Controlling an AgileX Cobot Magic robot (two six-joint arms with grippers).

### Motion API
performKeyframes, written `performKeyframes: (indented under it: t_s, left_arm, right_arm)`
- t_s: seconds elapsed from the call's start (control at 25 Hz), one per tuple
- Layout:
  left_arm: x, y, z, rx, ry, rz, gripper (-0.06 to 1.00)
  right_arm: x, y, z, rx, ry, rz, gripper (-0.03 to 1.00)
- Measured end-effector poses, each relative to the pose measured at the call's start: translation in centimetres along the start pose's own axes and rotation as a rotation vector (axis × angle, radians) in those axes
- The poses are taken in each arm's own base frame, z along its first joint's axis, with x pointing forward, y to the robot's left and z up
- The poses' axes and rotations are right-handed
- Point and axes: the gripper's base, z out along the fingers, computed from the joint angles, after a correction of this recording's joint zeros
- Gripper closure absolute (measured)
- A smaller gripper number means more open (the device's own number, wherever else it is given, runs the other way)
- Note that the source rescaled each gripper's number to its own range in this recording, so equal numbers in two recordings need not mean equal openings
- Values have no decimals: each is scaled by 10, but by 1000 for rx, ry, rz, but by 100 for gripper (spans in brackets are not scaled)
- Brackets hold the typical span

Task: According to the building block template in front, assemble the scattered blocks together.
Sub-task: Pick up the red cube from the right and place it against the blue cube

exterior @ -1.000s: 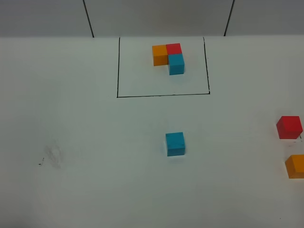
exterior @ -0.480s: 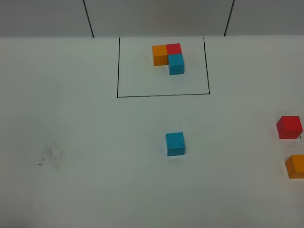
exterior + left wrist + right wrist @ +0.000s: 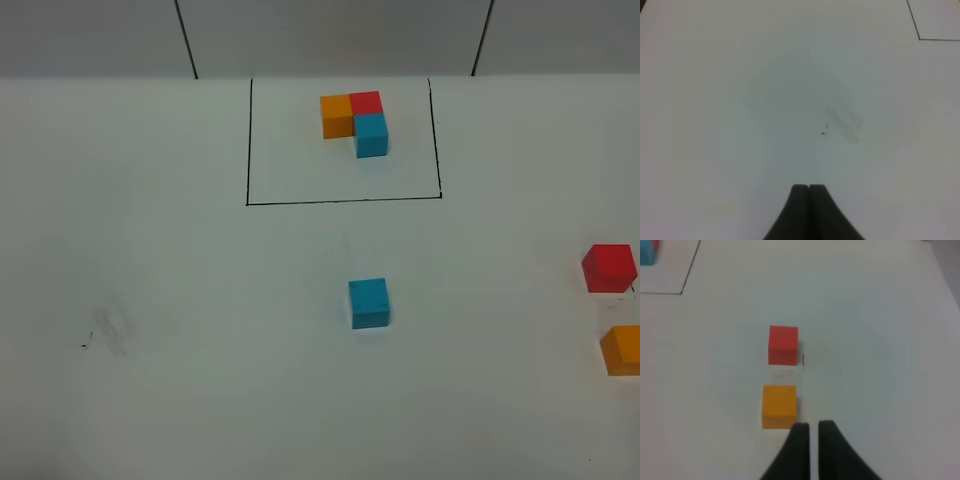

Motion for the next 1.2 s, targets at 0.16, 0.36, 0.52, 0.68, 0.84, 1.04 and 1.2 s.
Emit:
performKeyframes:
  t_s: [0.16, 0.36, 0.52, 0.68, 0.84, 1.04, 1.2]
  left_arm:
    - [0, 0, 0, 0, 0, 0, 94]
    - [0, 0, 0, 0, 0, 0, 94]
    - [0, 0, 0, 0, 0, 0, 94]
    - [0, 0, 0, 0, 0, 0, 94]
    - [0, 0, 0, 0, 0, 0, 94]
    - [0, 0, 0, 0, 0, 0, 94]
    - [0, 0, 0, 0, 0, 0, 94]
  right_arm:
    - [0, 0, 0, 0, 0, 0, 97]
    - [0, 0, 0, 0, 0, 0, 97]
    - [0, 0, 0, 0, 0, 0, 97]
    - [0, 0, 0, 0, 0, 0, 97]
    - [0, 0, 0, 0, 0, 0, 97]
    - [0, 0, 0, 0, 0, -1, 97]
    - [0, 0, 0, 0, 0, -1, 97]
